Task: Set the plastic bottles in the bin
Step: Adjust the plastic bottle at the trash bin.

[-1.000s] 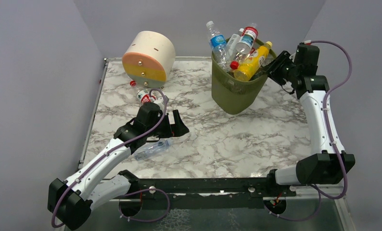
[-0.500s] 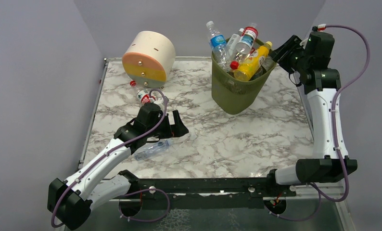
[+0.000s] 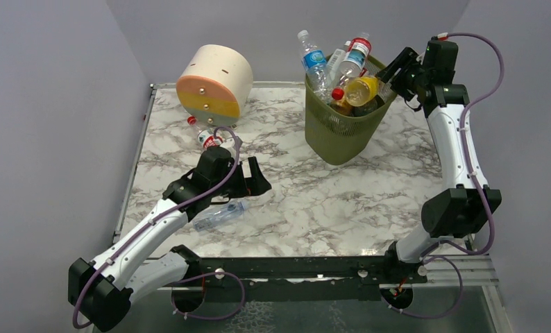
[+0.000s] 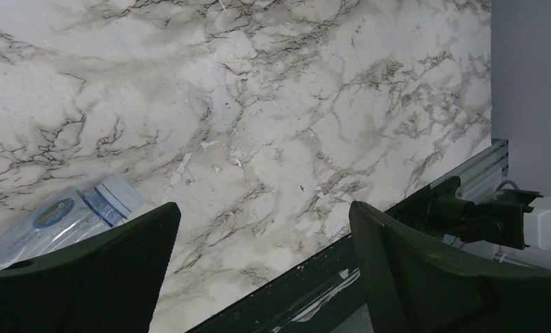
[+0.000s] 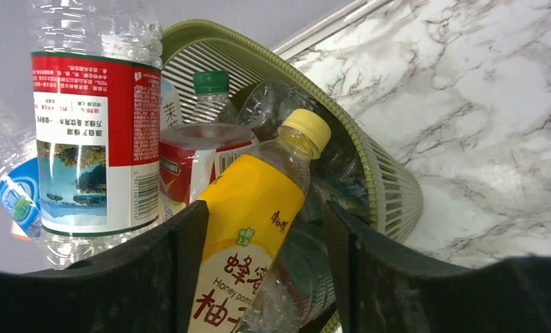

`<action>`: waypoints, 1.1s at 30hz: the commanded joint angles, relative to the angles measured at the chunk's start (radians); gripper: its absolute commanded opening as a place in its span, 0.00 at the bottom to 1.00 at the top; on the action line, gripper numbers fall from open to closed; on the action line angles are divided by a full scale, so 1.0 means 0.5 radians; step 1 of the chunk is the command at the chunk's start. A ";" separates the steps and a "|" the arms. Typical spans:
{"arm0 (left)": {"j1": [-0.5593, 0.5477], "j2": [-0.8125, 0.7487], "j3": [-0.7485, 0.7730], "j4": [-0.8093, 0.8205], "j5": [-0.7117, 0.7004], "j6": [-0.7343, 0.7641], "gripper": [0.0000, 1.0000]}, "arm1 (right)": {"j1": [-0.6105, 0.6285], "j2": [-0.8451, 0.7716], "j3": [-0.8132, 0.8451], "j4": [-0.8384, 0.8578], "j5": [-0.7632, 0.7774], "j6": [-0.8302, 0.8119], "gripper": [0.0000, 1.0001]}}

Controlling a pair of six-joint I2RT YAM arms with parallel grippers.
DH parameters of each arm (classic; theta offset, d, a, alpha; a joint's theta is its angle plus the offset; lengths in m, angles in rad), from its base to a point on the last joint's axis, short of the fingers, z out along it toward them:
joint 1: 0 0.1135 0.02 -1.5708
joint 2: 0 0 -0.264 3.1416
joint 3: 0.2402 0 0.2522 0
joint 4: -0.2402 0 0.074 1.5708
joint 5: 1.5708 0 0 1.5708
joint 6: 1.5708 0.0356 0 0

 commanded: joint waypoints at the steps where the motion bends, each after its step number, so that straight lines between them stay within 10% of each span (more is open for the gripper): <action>1: -0.007 0.006 0.080 -0.019 -0.061 0.016 0.98 | 0.005 0.002 -0.044 0.179 -0.126 0.021 0.69; 19: -0.005 0.081 0.077 0.012 -0.074 0.022 0.98 | 0.005 0.146 0.025 0.150 -0.300 0.012 0.79; 25: -0.007 0.080 0.067 0.013 -0.077 0.023 0.98 | 0.005 0.143 0.027 0.077 -0.265 -0.010 0.55; 33: -0.005 0.094 0.065 0.024 -0.072 0.025 0.98 | -0.018 0.098 0.088 -0.058 -0.215 -0.056 0.57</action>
